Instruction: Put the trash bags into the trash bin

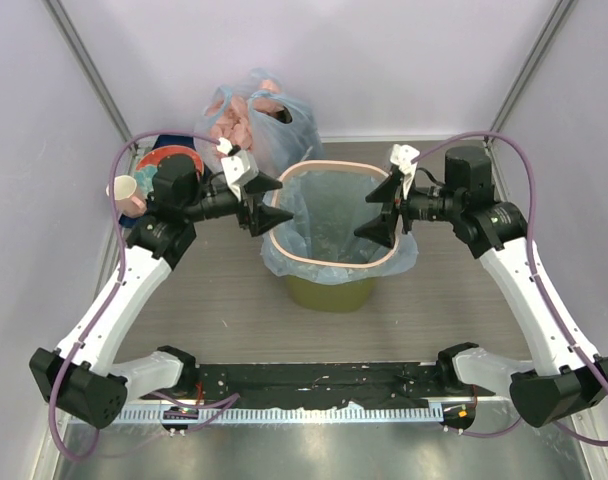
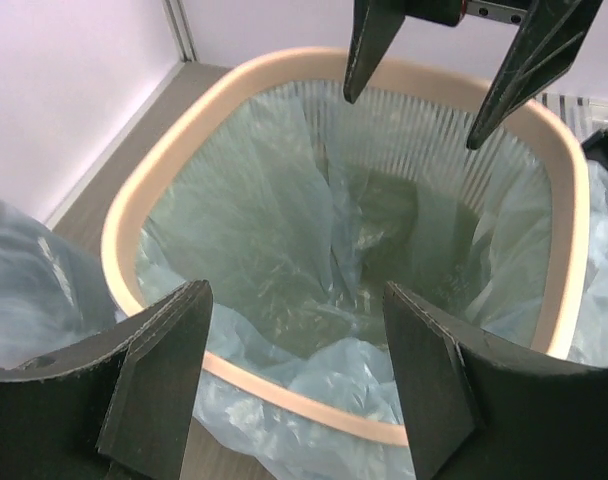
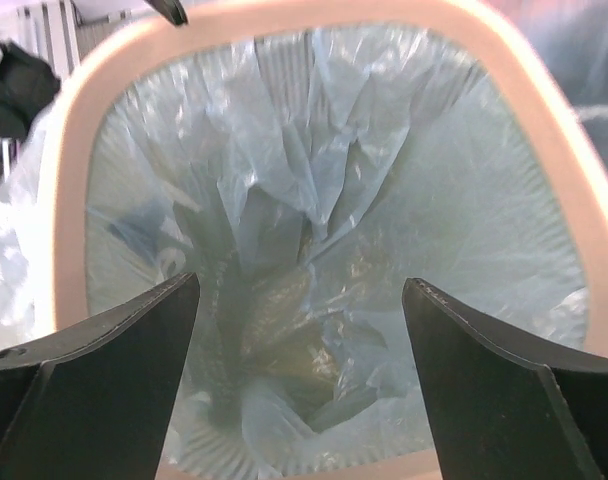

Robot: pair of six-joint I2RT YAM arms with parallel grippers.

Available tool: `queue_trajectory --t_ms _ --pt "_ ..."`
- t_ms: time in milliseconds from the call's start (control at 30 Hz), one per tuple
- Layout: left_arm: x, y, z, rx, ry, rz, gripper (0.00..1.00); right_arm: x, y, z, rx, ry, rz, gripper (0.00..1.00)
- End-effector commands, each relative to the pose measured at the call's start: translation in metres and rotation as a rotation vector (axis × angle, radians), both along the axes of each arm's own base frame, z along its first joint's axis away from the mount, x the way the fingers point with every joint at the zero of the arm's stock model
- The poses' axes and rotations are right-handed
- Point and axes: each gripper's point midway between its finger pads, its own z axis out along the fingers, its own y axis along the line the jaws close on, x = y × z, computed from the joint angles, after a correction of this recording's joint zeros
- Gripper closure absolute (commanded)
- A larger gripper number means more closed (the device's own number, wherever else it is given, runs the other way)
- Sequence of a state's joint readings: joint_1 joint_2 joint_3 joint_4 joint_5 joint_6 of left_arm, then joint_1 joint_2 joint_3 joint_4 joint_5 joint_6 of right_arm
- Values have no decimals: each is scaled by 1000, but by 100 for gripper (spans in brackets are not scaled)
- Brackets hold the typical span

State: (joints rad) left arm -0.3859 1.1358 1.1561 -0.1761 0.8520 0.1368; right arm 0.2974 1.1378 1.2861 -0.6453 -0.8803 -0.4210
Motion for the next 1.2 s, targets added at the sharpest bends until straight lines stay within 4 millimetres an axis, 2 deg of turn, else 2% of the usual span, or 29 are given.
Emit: queue_trajectory --t_ms 0,100,200,267,300,367,400,433,500,533,567,633,667,700,733,767,800,833,867,900,933,967,1000,1033,1067,1100,1133,1167 --pt "4 -7 46 -73 -49 -28 27 8 6 66 119 -103 -27 11" --pt "18 -14 46 -82 -74 -36 28 21 2 61 102 -113 -54 11" --pt "34 -17 31 -67 -54 -15 29 38 -11 46 82 -100 -91 12" --pt "39 -18 16 -48 -35 -10 29 41 -16 36 72 -94 -88 13" --pt "39 -18 10 -43 -22 -9 29 43 -20 22 53 -88 -90 14" --pt "39 -18 -7 -28 14 -7 29 40 -23 11 40 -88 -85 14" --pt "39 -18 -14 -21 28 -5 29 39 -23 -2 27 -74 -77 13" --pt "38 -17 -25 -9 49 -5 30 38 -23 -7 24 -67 -75 14" --pt "38 -17 -32 5 66 -6 30 37 -22 -11 31 -61 -65 14" --pt "37 -17 -29 2 62 -6 29 38 -21 -9 42 -53 -68 13" --pt "36 -17 -23 -12 72 2 28 41 -19 2 61 -76 -66 13" --pt "41 -16 6 -56 53 38 25 43 -16 20 102 -74 -80 13" --pt "43 -15 15 -76 101 72 21 48 -14 41 126 -122 -80 13" --pt "47 -13 43 -99 75 98 19 52 -14 52 141 -135 -88 12" --pt "57 -8 53 -97 83 165 17 53 -13 64 168 -120 -106 11" --pt "57 -3 46 -56 158 207 13 60 -14 87 191 -166 -126 9" --pt "64 2 72 -61 136 247 10 67 -17 98 205 -173 -176 8" --pt "71 11 76 -47 155 309 2 74 -21 109 221 -179 -231 7" --pt "67 19 66 -2 235 331 0 79 -25 131 270 -165 -295 4" --pt "73 35 90 -24 229 378 0 92 -31 134 284 -142 -363 3" --pt "82 42 84 -16 284 412 0 107 -44 138 300 -128 -462 2" --pt "82 53 74 5 370 446 0 116 -64 145 323 -103 -543 1" --pt "89 74 87 -22 380 509 0 130 -75 136 314 -70 -591 1" --pt "92 84 71 0 483 553 0 139 -91 131 308 -49 -650 1" --pt "98 102 67 11 499 638 0 143 -103 121 298 -4 -691 1" --pt "104 121 65 17 508 718 0 151 -128 112 284 16 -758 1" --pt "104 135 54 49 538 787 0 156 -137 98 254 43 -784 1" --pt "105 153 46 80 538 875 0 157 -153 72 194 97 -861 1"
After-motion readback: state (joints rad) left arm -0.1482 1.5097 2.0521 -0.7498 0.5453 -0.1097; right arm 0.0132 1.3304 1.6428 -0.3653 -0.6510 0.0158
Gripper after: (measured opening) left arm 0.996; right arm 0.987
